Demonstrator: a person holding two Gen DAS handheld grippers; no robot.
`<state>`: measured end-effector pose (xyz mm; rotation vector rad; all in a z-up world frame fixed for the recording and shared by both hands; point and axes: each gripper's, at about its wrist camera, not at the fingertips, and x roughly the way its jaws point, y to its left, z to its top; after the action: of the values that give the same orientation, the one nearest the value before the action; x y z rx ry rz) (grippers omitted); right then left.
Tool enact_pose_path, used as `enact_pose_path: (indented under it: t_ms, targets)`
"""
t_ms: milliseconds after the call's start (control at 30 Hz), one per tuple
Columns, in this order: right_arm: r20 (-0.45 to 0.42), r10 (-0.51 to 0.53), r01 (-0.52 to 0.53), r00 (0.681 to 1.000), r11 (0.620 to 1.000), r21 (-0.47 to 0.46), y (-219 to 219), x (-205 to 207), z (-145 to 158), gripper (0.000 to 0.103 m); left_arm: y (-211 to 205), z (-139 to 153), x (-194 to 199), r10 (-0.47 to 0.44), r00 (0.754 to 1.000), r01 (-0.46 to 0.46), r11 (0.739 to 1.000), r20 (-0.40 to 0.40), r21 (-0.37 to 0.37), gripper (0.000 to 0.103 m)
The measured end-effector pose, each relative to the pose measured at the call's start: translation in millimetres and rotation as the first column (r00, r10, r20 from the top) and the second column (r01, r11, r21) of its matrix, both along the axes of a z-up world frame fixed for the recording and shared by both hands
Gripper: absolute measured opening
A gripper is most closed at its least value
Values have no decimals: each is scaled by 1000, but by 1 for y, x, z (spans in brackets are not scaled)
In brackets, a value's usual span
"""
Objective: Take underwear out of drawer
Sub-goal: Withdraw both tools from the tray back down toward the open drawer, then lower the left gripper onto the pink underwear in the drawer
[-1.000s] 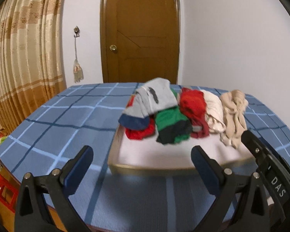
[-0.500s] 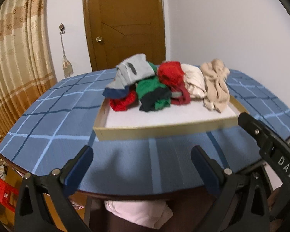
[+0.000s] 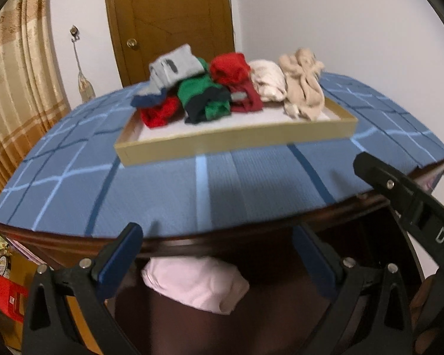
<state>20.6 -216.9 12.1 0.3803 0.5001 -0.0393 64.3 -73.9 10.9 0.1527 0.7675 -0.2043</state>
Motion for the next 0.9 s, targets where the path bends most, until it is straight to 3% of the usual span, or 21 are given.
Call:
enact_pose_path:
  t_ms: [233,500,700,833,900]
  targets:
    - [-67,16,-14,998,1000,28,-2,-11,-12,56,-1,-26,-11,-28,995,32,999,-98,41,103]
    - [-160,39,-28,986,997,67,-10,-26,-31,56,-1,-68,-25,-32,965,49,997,-261,61,102]
    - [-212,53,-44,976,998,49,-15,-36,-39,56,18,-87,-20,43,921,-61,998,-388,-34,102]
    - [-261,61,-46,963,997,65,-18,-35,-52,56,34,-90,-10,132,892,-192,976,-433,-99,102]
    - [-279,71,-50,958,995,83,-20,-33,-60,56,42,-93,-4,181,866,-265,957,-467,-121,102]
